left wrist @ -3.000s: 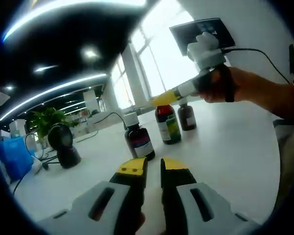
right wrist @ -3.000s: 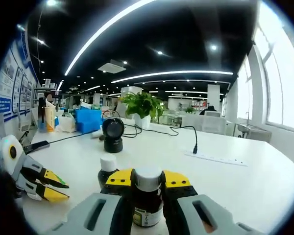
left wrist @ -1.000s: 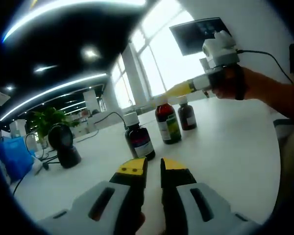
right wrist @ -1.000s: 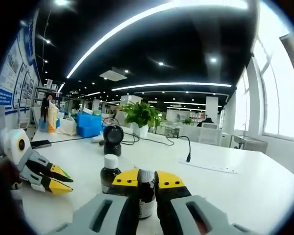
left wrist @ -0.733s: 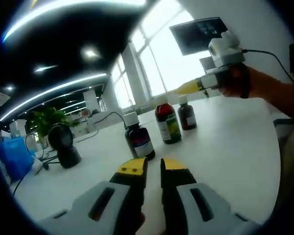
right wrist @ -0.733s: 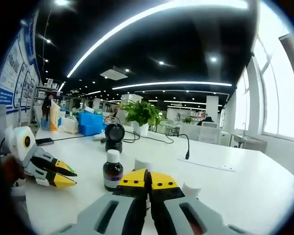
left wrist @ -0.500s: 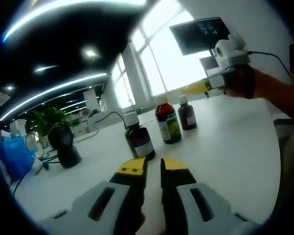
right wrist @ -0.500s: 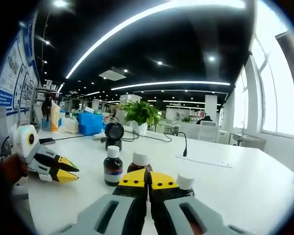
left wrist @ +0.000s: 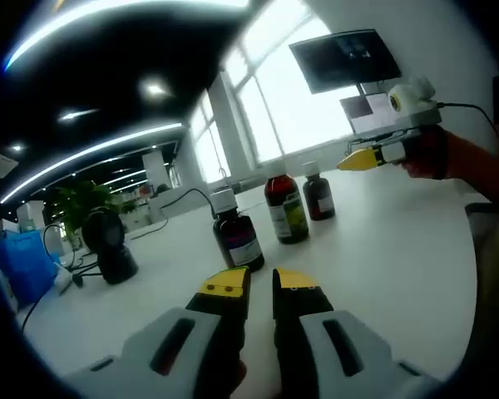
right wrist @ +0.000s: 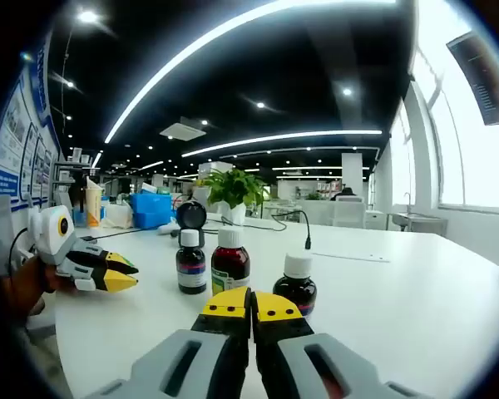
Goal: Rotate the medicine bottle to make it face forward pick up the medicine bottle inspect the drug traceability code place the medicine on the table
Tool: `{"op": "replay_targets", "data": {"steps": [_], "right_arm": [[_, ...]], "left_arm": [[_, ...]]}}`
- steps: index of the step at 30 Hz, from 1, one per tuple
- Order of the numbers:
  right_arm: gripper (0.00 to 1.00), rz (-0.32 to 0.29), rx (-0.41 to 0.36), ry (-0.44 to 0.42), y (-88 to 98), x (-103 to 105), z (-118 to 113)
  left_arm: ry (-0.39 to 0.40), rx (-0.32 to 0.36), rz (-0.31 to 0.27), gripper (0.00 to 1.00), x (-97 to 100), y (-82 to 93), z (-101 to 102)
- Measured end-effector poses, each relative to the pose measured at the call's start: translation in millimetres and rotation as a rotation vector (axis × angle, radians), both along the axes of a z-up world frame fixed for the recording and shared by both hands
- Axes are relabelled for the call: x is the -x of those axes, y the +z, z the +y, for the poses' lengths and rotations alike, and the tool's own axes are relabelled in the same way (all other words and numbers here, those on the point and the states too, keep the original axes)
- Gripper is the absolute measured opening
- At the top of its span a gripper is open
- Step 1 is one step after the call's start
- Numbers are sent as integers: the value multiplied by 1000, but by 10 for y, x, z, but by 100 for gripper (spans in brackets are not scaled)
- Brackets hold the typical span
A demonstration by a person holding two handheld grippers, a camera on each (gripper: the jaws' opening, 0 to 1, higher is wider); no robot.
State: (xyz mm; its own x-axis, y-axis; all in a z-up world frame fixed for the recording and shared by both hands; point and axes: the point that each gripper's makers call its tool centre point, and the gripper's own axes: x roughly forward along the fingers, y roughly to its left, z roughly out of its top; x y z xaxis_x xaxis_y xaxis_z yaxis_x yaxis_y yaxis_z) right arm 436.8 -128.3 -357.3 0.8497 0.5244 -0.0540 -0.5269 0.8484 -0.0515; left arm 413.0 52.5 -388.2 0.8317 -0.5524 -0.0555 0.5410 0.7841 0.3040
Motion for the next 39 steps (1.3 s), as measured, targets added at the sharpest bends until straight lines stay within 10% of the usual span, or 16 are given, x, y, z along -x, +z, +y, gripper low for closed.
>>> {"op": "replay_targets", "data": {"steps": [39], "right_arm": [[0,-7,7,-38,-218,108,-159]], "left_arm": [[9,-8,-8,3,-8,2,4]]}}
